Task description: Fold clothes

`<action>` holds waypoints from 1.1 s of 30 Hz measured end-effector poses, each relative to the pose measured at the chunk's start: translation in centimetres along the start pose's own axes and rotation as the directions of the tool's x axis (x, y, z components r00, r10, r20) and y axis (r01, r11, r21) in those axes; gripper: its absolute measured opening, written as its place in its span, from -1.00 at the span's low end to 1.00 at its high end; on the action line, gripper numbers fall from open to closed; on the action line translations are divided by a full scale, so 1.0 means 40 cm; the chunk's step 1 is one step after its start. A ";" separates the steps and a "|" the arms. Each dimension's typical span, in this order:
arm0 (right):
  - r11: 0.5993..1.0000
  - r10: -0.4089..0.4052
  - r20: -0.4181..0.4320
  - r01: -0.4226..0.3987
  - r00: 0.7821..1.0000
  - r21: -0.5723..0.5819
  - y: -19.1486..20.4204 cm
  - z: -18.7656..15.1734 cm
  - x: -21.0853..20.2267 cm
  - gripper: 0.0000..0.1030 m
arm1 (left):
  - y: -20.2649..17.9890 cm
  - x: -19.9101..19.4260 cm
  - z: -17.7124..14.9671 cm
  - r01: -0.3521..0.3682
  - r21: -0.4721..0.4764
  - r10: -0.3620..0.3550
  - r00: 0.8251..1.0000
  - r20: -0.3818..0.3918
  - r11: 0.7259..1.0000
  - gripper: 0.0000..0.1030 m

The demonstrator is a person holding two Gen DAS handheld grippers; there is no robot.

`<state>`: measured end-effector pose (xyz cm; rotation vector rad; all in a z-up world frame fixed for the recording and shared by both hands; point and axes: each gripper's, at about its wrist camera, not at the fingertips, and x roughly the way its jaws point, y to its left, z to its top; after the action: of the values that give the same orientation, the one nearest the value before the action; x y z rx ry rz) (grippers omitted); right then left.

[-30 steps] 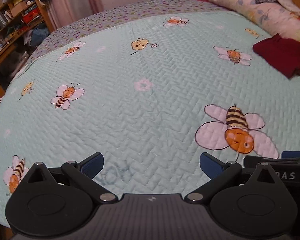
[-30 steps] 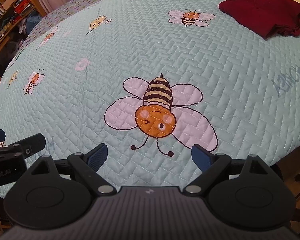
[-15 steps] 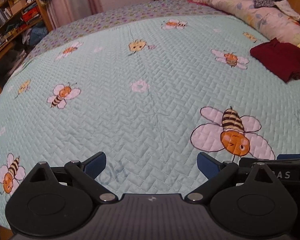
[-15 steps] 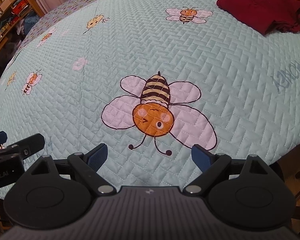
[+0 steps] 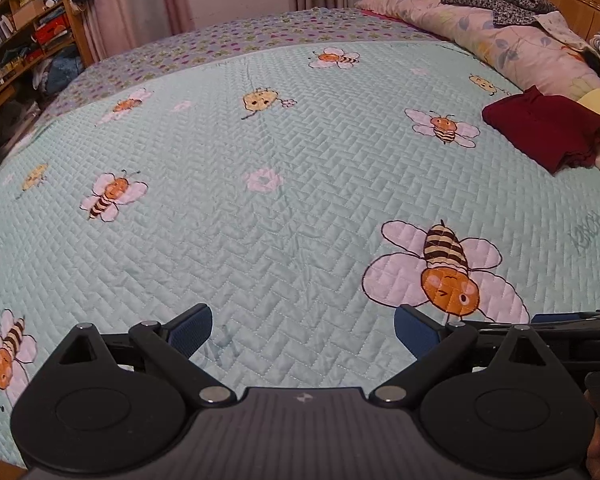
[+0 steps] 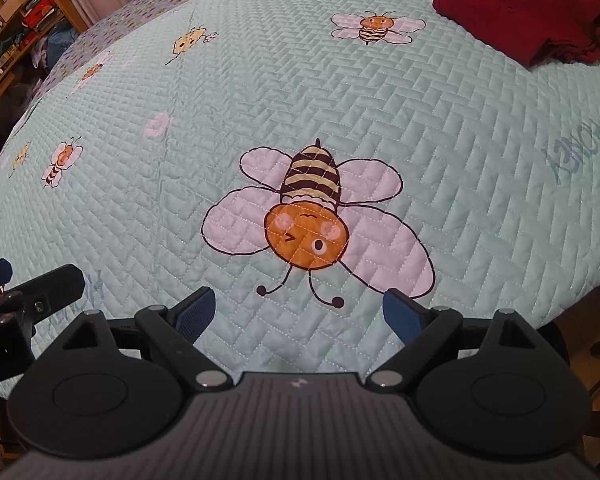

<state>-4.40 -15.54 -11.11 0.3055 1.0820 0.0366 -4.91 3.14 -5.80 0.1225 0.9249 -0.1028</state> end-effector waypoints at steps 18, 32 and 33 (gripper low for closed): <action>1.000 0.003 0.003 -0.003 1.000 0.010 -0.007 -0.005 0.000 0.77 | 0.006 0.000 0.003 -0.013 -0.024 0.012 0.999 -0.047 1.000 0.82; 1.000 0.007 0.001 -0.007 1.000 0.012 -0.011 -0.005 -0.002 0.77 | 0.013 0.000 0.008 -0.034 -0.036 0.032 0.998 -0.049 0.999 0.98; 1.000 0.006 0.001 -0.006 1.000 0.012 -0.011 -0.005 -0.002 0.77 | 0.013 -0.001 0.008 -0.036 -0.036 0.034 0.998 -0.048 0.999 0.98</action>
<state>-4.67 -15.91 -11.25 0.3199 1.0804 0.0353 -4.60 3.59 -5.54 0.1074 0.9707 -0.0506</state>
